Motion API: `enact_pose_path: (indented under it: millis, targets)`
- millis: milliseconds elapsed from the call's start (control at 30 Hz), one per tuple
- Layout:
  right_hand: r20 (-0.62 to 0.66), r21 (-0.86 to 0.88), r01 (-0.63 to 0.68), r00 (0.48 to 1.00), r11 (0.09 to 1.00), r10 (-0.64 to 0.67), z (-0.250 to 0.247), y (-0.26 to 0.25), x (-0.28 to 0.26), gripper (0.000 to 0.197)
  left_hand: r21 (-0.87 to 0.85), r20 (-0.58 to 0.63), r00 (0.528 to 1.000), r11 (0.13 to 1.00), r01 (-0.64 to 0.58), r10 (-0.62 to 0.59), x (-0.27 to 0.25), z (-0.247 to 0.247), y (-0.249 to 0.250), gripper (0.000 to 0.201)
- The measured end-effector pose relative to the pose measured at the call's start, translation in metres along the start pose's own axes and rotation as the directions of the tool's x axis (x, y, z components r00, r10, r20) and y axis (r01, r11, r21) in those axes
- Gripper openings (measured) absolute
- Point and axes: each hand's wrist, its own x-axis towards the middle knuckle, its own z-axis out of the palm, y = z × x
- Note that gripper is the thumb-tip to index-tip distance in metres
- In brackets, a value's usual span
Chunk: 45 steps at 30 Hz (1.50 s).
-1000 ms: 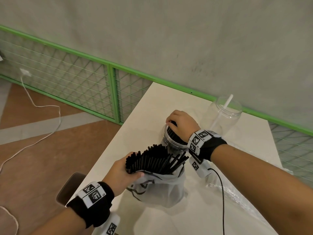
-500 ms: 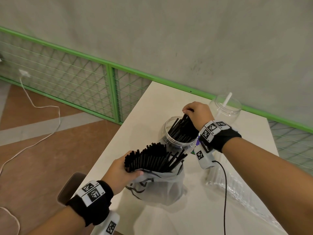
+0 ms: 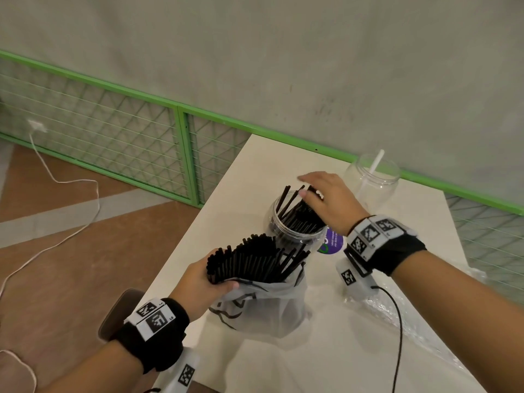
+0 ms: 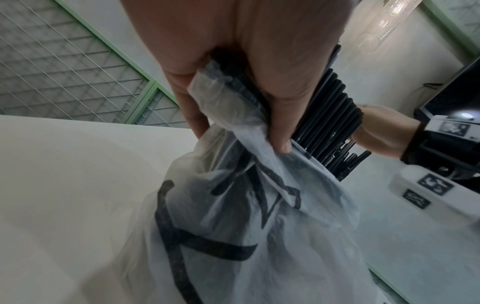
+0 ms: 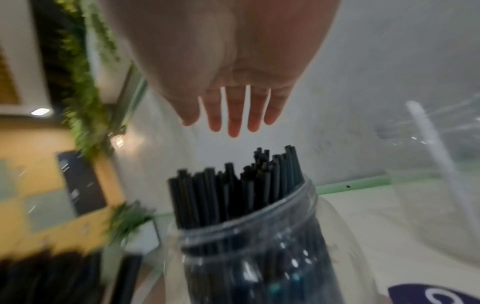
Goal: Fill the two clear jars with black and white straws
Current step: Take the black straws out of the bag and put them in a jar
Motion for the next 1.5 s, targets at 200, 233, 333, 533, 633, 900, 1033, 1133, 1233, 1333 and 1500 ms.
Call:
enact_pose_path:
  millis: [200, 233, 333, 533, 633, 900, 1033, 1133, 1233, 1333, 1500]
  targets:
    - [0.24, -0.318, 0.156, 0.968, 0.935, -0.08, 0.034, -0.006, -0.009, 0.063, 0.001, 0.01, 1.0, 1.0, -0.001, 0.001, 0.001, 0.001, 0.0, 0.031]
    - [0.214, -0.311, 0.108, 0.976, 0.944, -0.041, 0.037, -0.004, -0.005, 0.059, 0.002, 0.008, 1.0, 1.0, 0.0, 0.0, 0.001, 0.001, 0.0, 0.031]
    - [0.105, -0.271, 0.006, 0.994, 0.963, 0.024, 0.041, -0.004, 0.006, 0.044, -0.006, 0.005, 1.0, 1.0, 0.006, -0.006, 0.0, 0.0, -0.001, 0.032]
    - [-0.059, -0.285, -0.079, 0.996, 0.955, 0.065, 0.048, -0.001, 0.011, 0.04, 0.014, 0.007, 1.0, 1.0, -0.005, 0.004, -0.001, -0.001, 0.0, 0.029]
    - [-0.047, -0.164, -0.121, 0.992, 0.979, 0.115, 0.049, 0.003, 0.013, 0.036, 0.007, 0.003, 1.0, 1.0, -0.007, 0.007, -0.001, -0.001, 0.0, 0.028]
    - [-0.146, -0.052, -0.016, 0.989, 0.999, 0.008, 0.052, 0.01, 0.018, 0.014, 0.009, -0.002, 1.0, 1.0, 0.001, -0.001, 0.002, -0.002, -0.002, 0.029]
    - [-0.158, -0.069, 0.059, 0.985, 0.996, -0.07, 0.051, 0.01, 0.024, 0.008, 0.004, -0.006, 1.0, 1.0, 0.009, -0.009, 0.002, -0.002, -0.003, 0.03]
    - [-0.158, -0.073, 0.084, 0.983, 0.994, -0.094, 0.045, 0.01, 0.033, 0.008, -0.007, -0.003, 1.0, 1.0, 0.014, -0.014, 0.002, -0.002, -0.003, 0.03]
    - [-0.048, -0.135, 0.054, 0.997, 0.989, -0.061, 0.044, 0.011, 0.037, 0.021, -0.006, 0.004, 1.0, 1.0, 0.016, -0.016, 0.003, -0.003, -0.003, 0.03]
    - [0.036, -0.197, -0.024, 0.999, 0.98, 0.031, 0.04, 0.009, 0.036, 0.032, -0.004, 0.008, 1.0, 1.0, 0.012, -0.012, 0.003, -0.003, -0.002, 0.031]
    - [-0.111, -0.014, -0.074, 0.991, 0.997, 0.072, 0.009, -0.004, 0.013, 0.043, 0.009, 0.001, 1.0, 1.0, 0.004, -0.004, 0.003, -0.003, -0.004, 0.033]
